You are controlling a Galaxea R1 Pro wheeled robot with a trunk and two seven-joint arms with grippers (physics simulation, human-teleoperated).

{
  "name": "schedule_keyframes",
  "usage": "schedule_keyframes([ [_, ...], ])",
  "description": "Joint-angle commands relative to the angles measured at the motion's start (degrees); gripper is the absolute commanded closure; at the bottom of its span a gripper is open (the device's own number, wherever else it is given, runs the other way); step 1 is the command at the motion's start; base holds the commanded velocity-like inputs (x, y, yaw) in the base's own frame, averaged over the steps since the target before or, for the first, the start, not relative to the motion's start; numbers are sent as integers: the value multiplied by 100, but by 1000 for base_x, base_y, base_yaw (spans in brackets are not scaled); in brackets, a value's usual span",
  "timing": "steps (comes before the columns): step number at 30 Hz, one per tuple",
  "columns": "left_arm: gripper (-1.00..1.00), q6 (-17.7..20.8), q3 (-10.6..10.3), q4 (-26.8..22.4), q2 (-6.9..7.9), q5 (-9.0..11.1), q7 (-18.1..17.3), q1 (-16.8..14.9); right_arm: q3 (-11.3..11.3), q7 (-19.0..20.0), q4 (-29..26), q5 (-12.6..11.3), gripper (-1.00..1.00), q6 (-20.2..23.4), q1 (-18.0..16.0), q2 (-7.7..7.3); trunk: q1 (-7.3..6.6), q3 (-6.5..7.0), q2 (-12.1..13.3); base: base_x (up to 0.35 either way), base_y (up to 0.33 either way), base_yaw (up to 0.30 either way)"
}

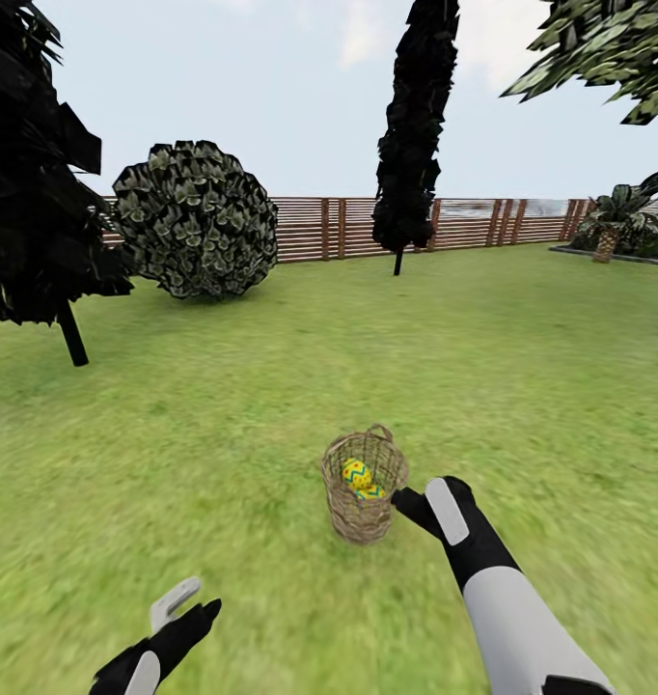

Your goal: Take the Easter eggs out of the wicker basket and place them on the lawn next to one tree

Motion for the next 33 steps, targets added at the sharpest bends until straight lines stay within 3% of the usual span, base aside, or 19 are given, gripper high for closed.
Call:
schedule_keyframes([
  [1, -100, 35, 10, -11, -4, 61, 42, -2, -16, -56, 57, -60, -100, -11, -16, 2, 3, -6, -3, 330, 0, 0],
  [16, -100, 35, 10, -11, -4, 60, 76, -2, -23, -65, 1390, -60, -100, -396, -609, -47, 3, -6, -3, 330, 0, 0],
  [24, -100, 35, 10, -11, -4, 60, 85, -2, -22, -397, 1603, -60, -100, -424, -714, -88, 3, -6, -3, 330, 0, 0],
  [33, -100, 32, 10, -11, -4, 60, 89, -2, -22, -508, 2060, -54, -100, -658, -858, -108, 3, -6, -3, 330, 0, 0],
])
